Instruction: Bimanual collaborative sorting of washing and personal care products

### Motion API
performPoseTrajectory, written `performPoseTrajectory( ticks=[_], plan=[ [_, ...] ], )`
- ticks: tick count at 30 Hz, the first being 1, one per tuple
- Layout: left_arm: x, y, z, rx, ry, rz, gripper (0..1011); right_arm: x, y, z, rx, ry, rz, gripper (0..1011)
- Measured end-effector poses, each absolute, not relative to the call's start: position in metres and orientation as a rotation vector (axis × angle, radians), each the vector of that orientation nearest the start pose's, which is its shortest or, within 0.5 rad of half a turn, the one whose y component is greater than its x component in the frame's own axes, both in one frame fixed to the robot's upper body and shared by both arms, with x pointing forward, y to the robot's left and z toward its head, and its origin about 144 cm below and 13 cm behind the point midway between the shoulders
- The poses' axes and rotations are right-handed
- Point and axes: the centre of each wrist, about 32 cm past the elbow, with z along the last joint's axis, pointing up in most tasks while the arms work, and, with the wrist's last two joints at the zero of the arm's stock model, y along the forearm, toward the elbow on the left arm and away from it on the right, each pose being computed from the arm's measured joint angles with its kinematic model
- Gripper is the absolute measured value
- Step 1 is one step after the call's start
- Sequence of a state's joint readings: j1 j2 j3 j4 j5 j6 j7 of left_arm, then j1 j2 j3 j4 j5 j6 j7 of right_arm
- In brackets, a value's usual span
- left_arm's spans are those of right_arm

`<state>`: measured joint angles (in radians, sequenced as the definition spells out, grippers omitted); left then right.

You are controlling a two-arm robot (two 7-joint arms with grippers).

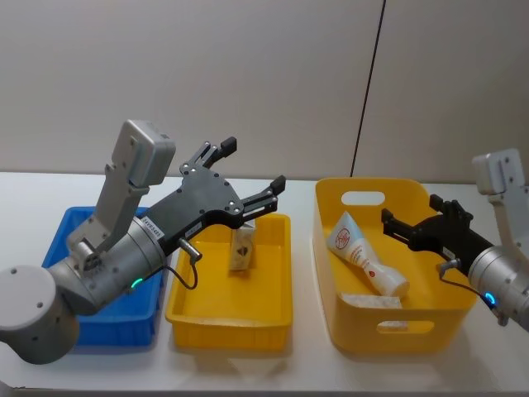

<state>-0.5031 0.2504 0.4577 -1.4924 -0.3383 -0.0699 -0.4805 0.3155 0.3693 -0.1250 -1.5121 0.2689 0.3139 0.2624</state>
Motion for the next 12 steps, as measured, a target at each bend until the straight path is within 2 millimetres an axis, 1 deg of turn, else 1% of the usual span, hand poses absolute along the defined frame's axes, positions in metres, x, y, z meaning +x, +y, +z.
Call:
performPoseTrajectory(
  ticks=[12],
  plan=[
    [0.5564, 0.1675, 1.277, -0.168, -0.321, 0.657, 1001, 0.5316, -0.3008, 1.2468, -0.149, -0.057, -1.227, 1004]
  ],
)
